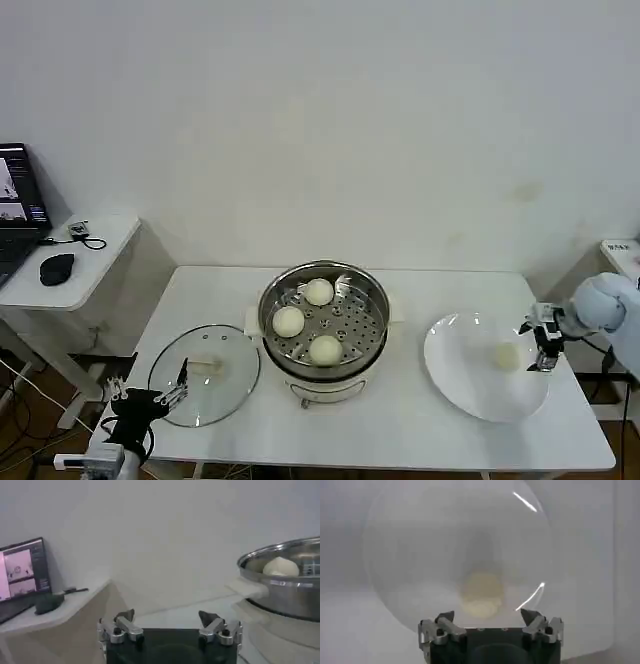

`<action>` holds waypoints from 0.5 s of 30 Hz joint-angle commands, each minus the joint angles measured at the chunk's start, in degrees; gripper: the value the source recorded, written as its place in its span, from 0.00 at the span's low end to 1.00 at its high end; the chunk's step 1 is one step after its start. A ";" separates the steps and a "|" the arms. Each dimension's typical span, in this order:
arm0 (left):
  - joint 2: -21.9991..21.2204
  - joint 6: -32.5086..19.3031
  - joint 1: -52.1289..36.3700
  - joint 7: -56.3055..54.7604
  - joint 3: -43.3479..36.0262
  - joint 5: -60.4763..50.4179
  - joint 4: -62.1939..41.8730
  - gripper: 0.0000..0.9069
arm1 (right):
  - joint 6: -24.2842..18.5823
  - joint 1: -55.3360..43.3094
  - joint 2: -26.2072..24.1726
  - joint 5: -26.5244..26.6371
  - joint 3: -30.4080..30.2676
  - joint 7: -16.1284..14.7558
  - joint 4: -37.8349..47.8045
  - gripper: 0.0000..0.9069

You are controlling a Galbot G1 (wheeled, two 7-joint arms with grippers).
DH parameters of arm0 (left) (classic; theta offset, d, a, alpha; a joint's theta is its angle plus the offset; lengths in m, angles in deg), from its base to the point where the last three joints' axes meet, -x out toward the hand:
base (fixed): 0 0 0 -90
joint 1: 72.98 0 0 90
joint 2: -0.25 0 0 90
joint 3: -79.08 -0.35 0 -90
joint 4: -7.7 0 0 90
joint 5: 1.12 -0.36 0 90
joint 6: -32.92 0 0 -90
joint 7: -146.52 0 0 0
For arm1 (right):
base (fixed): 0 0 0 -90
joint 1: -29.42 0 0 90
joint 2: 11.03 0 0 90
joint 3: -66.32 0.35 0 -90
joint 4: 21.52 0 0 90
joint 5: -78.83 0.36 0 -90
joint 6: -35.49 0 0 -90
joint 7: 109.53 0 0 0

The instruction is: Take steamed baozi put them in steamer then cover it.

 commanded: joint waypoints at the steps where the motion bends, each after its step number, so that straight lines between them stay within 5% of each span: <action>1: 0.04 0.03 -0.01 0.03 0.13 0.08 -0.18 1.00 | -0.68 2.33 4.64 -1.95 1.88 0.21 5.19 1.00; 7: -0.19 -0.05 -0.02 0.00 0.24 0.09 -0.75 1.00 | -0.78 1.08 6.66 -2.34 0.76 0.42 6.82 0.99; 15: -0.37 -0.15 0.23 -0.05 0.59 0.16 -0.76 1.00 | 0.47 0.27 7.19 -4.13 0.67 0.11 7.23 0.83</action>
